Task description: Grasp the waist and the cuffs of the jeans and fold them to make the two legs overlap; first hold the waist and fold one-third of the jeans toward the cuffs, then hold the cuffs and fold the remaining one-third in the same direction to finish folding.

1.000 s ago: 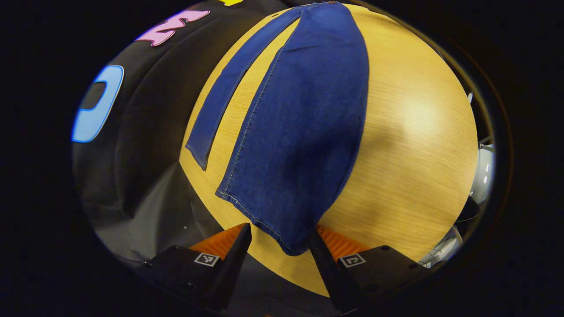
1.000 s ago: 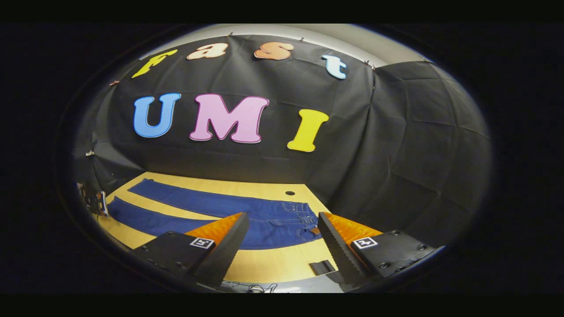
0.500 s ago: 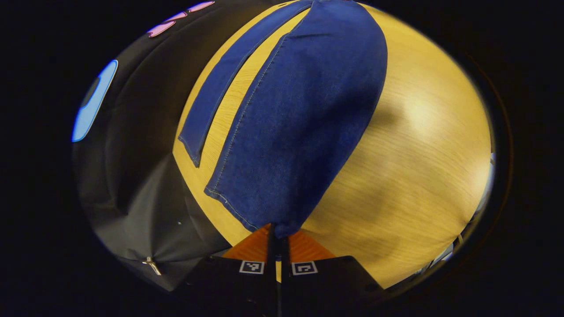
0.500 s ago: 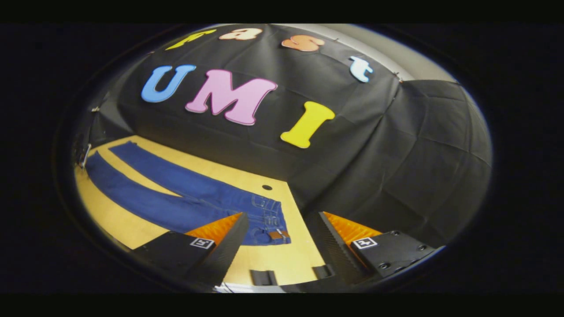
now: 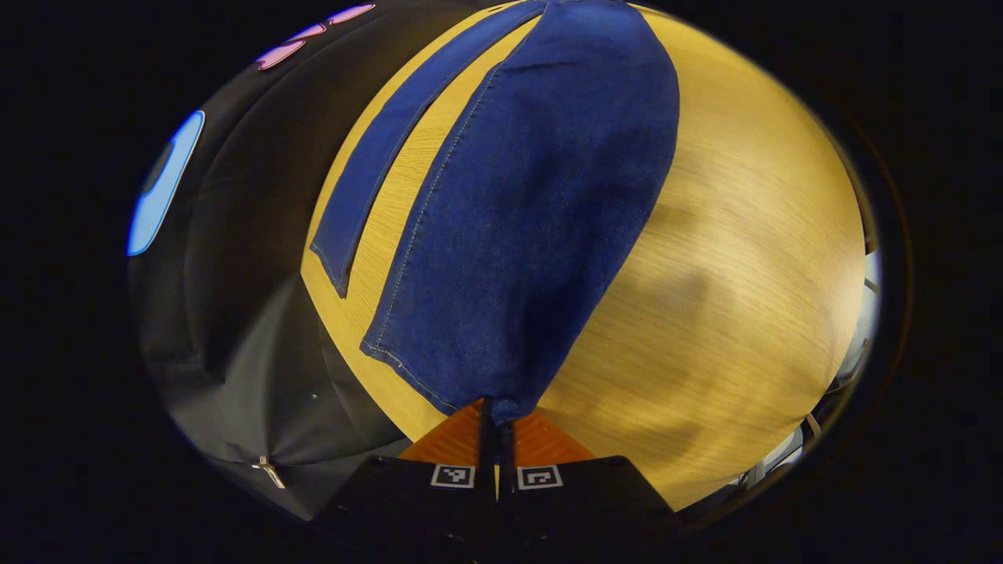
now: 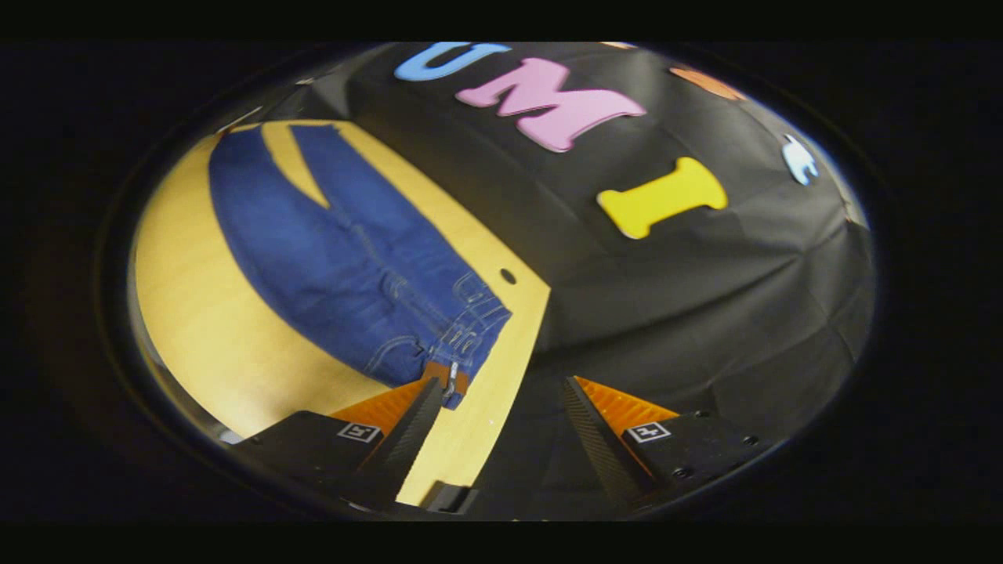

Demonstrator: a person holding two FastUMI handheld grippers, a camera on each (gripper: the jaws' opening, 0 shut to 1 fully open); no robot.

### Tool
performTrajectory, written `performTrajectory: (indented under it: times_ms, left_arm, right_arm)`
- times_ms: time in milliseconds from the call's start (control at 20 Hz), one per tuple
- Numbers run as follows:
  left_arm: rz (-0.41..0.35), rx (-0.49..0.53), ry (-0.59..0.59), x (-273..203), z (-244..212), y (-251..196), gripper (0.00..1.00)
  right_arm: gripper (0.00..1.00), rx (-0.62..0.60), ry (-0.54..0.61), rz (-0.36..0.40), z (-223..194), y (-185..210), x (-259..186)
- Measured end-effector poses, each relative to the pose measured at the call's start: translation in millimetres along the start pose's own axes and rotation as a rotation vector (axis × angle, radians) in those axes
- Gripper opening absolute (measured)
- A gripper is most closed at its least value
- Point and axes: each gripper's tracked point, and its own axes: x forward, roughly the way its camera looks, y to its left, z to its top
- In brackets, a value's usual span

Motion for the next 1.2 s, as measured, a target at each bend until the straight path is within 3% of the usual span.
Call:
performTrajectory:
  times_ms: [250, 450, 550, 900, 1150, 1200]
  left_arm:
    - [-0.006, -0.036, 0.018, -1, 4, -1, 0.06]
    - [0.01, -0.039, 0.023, -1, 5, -4, 0.05]
    - [0.008, -0.036, 0.026, -2, 5, -3, 0.06]
    - [0.04, -0.047, 0.031, -1, 8, -1, 0.06]
    - [0.072, -0.059, 0.021, 2, 11, 1, 0.06]
    - [0.079, -0.06, 0.02, 1, 11, 3, 0.06]
  right_arm:
    - [0.97, -0.314, 0.049, 0.186, -48, 32, 56]
    - [0.97, -0.44, 0.1, 0.279, -88, 47, 88]
    - [0.92, -0.506, 0.045, 0.262, -75, 44, 97]
    - [0.9, -0.68, -0.095, 0.24, -49, 59, 116]
    - [0.4, -0.696, -0.085, 0.239, -45, 71, 130]
    - [0.26, -0.684, -0.082, 0.243, -47, 69, 128]
